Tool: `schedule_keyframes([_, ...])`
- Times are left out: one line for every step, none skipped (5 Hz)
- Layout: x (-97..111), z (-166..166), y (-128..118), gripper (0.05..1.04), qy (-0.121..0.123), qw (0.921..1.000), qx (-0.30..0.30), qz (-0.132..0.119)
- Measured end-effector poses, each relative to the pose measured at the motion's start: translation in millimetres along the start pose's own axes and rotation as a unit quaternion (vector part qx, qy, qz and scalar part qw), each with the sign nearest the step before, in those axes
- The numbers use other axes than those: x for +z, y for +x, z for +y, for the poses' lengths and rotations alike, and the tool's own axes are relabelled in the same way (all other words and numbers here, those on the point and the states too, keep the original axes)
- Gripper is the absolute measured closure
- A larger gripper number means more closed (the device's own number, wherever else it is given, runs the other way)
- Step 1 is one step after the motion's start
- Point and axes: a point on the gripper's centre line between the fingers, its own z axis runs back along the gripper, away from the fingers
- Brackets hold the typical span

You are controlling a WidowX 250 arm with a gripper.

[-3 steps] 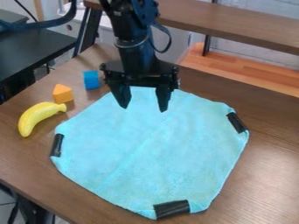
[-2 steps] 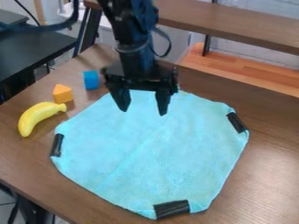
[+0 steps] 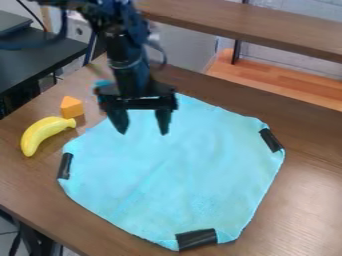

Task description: Fold the cloth from the top to bottom

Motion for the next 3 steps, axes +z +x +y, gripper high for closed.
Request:
schedule_keyframes([-10.9,11.4,2.1,0.083,0.011,0.9999,0.011,0.004])
schedule_keyframes([-14.2,28.7,5.1,0.083,0.022,0.9994,0.024,-0.008])
schedule_keyframes([-18.5,41.4,0.9,0.083,0.020,0.9996,0.019,-0.009])
